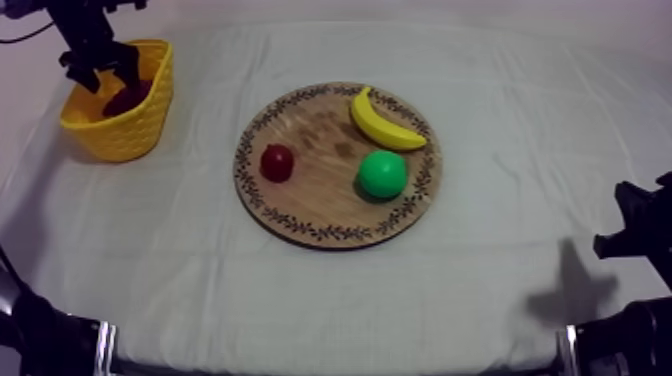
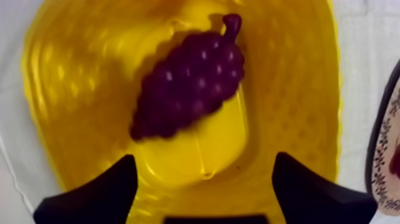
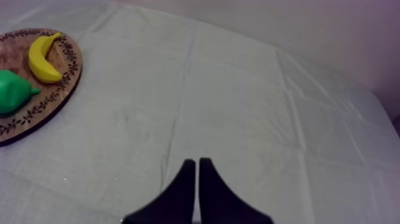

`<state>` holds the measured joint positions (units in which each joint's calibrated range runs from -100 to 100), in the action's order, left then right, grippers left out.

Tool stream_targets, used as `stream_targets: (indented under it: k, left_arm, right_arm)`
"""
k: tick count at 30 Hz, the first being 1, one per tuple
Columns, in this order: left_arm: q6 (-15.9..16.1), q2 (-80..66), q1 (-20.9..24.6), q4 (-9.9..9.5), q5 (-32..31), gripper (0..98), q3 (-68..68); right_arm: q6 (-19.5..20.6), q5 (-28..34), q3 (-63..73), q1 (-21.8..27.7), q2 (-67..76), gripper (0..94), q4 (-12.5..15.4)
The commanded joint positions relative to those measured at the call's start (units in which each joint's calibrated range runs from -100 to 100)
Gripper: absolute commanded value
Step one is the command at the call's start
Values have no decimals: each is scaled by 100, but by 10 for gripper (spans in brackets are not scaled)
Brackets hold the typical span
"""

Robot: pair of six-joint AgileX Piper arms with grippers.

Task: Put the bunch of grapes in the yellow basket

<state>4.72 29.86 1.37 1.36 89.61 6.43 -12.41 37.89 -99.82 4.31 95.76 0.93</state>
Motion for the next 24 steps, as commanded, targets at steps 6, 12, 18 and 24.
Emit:
stream_targets:
  k: [6, 12, 18, 24]
  left_arm:
    - [-270, -631, -9, -7, 17, 832, -210]
    - [-367, -1556, -59, -26, -9, 763, -663]
    - [-418, -2694, -80, 55, -406, 648, -1584]
    - [-465, -3966, -83, 92, -959, 472, -2692]
  right_arm:
    - [-2, 2, 4, -2, 0, 3, 2]
    - [-2, 2, 4, -2, 0, 3, 2]
    - [-2, 2, 4, -2, 0, 3, 2]
    - [-2, 2, 4, -2, 0, 3, 2]
